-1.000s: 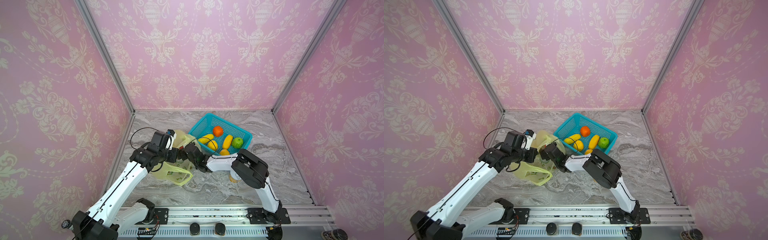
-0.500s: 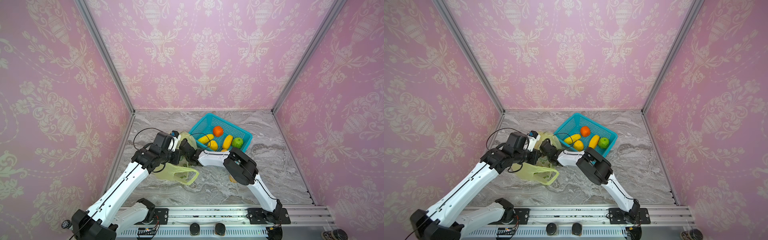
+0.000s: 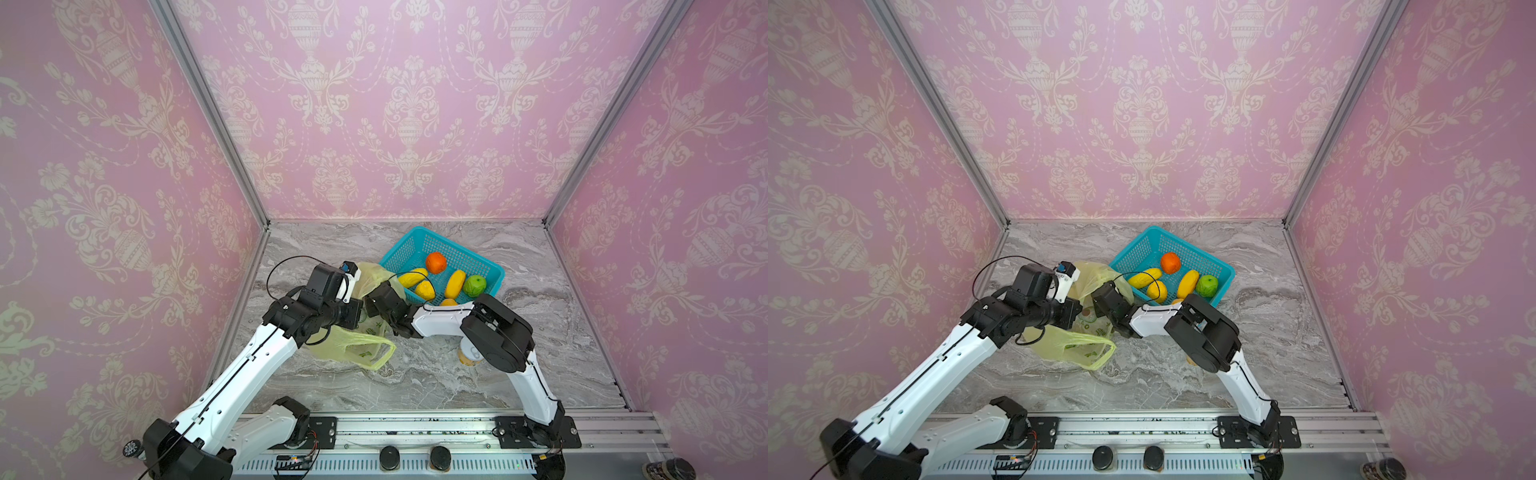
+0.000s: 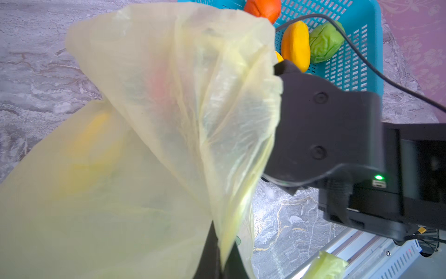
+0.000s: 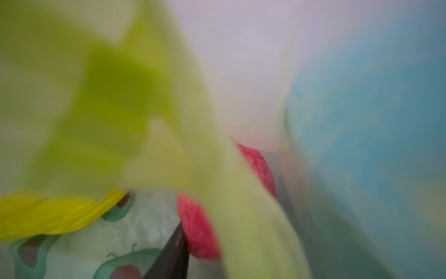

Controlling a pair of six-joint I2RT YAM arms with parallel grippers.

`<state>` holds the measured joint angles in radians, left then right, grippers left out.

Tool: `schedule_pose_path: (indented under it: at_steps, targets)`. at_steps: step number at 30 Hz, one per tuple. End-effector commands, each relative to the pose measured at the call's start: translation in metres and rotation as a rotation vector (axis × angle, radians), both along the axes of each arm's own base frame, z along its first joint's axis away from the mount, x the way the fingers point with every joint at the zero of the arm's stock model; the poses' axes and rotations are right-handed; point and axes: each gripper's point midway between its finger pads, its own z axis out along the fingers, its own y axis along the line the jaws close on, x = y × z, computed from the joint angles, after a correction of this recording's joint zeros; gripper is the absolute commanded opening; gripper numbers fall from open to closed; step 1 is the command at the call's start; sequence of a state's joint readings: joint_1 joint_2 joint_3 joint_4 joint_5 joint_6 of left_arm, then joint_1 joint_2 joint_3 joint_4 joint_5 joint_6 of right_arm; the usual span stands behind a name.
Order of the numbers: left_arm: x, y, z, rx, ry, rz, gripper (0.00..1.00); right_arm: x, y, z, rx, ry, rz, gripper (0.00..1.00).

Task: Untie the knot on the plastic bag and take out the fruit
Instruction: 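Grasp the pink-red fruit with the right gripper while the left holds the bag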

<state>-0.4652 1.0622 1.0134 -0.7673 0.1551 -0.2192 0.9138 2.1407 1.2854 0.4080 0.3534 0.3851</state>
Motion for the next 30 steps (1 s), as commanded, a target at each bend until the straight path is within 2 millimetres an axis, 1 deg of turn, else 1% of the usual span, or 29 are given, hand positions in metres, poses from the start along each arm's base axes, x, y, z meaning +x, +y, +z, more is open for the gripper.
schedule_pose_path:
  at_steps: [1, 2, 6, 9, 11, 14, 17, 18, 19, 20, 22, 24, 26, 28, 30]
  targets:
    - [0.003, 0.016, -0.003, 0.062, -0.003, 0.045, 0.0, -0.018, 0.012, 0.058, 0.145, -0.091, 0.121, 0.29]
    - [0.004, 0.019, -0.003, 0.066, -0.003, 0.057, 0.0, -0.029, 0.009, 0.055, 0.142, -0.085, 0.146, 0.28]
    - [0.01, 0.035, -0.003, 0.088, -0.007, 0.121, 0.0, -0.058, 0.008, 0.068, 0.176, -0.109, 0.244, 0.27]
    - [0.014, 0.046, -0.003, 0.108, -0.009, 0.168, 0.0, -0.081, 0.013, 0.079, 0.179, -0.163, 0.337, 0.27]
    - [0.016, 0.052, -0.003, 0.115, -0.01, 0.19, 0.0, -0.099, 0.021, 0.084, 0.158, -0.204, 0.415, 0.28]
    - [0.018, 0.057, -0.001, 0.117, -0.015, 0.21, 0.0, -0.123, 0.034, 0.081, 0.113, -0.237, 0.535, 0.26]
    - [0.019, 0.064, 0.004, 0.123, -0.032, 0.242, 0.0, -0.135, 0.039, 0.072, 0.087, -0.246, 0.606, 0.28]
    - [0.019, 0.065, 0.006, 0.119, -0.038, 0.245, 0.0, -0.135, 0.039, 0.065, 0.062, -0.238, 0.613, 0.29]
    - [0.019, 0.065, 0.008, 0.109, -0.047, 0.245, 0.0, -0.13, 0.04, 0.056, 0.02, -0.217, 0.599, 0.28]
    - [0.018, 0.064, 0.01, 0.102, -0.053, 0.242, 0.0, -0.124, 0.039, 0.047, -0.02, -0.198, 0.575, 0.27]
    - [0.017, 0.062, 0.016, 0.079, -0.072, 0.232, 0.0, -0.105, 0.036, 0.026, -0.118, -0.15, 0.496, 0.24]
    - [0.016, 0.061, 0.02, 0.067, -0.089, 0.228, 0.0, -0.094, 0.034, 0.008, -0.169, -0.106, 0.459, 0.23]
    - [0.016, 0.062, 0.022, 0.071, -0.097, 0.233, 0.0, -0.094, 0.036, -0.001, -0.188, -0.091, 0.471, 0.23]
    - [0.016, 0.062, 0.022, 0.069, -0.099, 0.231, 0.0, -0.099, 0.04, -0.005, -0.205, -0.101, 0.506, 0.23]
    - [0.016, 0.062, 0.022, 0.068, -0.099, 0.231, 0.0, -0.105, 0.043, -0.006, -0.225, -0.113, 0.532, 0.22]
